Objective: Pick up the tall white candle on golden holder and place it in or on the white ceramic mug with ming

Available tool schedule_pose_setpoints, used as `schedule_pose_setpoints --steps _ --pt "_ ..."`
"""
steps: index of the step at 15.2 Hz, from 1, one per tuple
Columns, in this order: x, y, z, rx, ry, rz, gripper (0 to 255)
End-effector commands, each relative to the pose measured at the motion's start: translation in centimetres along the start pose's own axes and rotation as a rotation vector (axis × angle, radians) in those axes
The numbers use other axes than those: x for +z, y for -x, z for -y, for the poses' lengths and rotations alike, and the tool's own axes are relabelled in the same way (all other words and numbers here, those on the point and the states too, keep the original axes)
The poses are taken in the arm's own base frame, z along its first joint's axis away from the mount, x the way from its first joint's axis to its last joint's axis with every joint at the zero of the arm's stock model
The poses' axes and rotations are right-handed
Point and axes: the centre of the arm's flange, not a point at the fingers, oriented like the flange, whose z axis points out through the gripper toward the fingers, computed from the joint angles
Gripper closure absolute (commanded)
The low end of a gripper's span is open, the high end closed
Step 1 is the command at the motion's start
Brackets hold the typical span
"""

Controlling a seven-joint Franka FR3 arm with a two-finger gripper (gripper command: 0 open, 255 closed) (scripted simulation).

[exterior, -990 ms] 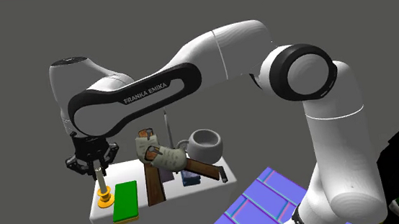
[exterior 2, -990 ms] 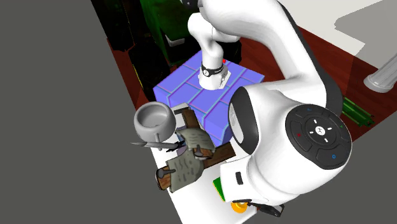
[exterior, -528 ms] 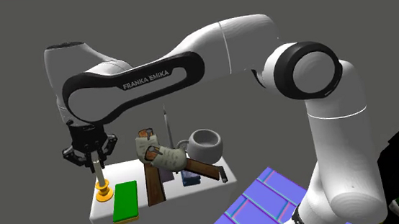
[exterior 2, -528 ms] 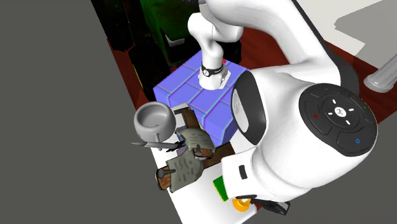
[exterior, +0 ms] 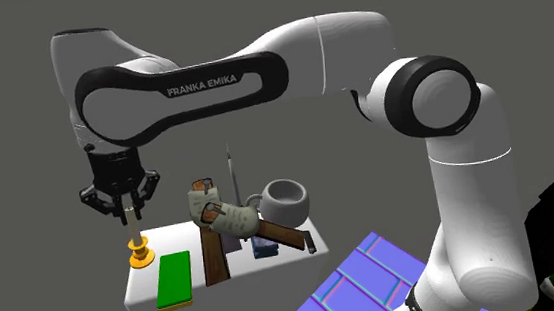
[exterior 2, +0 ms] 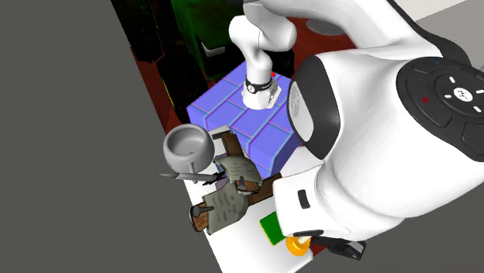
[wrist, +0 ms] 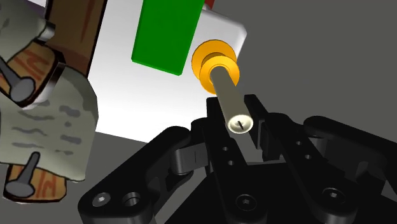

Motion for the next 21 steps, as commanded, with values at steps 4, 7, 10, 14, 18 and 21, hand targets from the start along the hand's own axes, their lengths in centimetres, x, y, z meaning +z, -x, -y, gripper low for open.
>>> schedule_pose_setpoints --steps 4,7,10,14,18,21 --pt "-2.7 0.1 0.0 0.0 0.0 0.0 255" --pt "-4.3 0.1 0.0 0.0 0.0 0.0 255" --pt "-5.9 0.1 0.1 0.0 0.0 0.0 255" --pt "-8.0 0.1 0.1 0.0 0.0 0.0 255" --pt "-9.9 0.1 0.1 0.0 0.0 0.0 255" --pt "-10.4 0.3 -3.8 0.0 0.0 0.0 255"
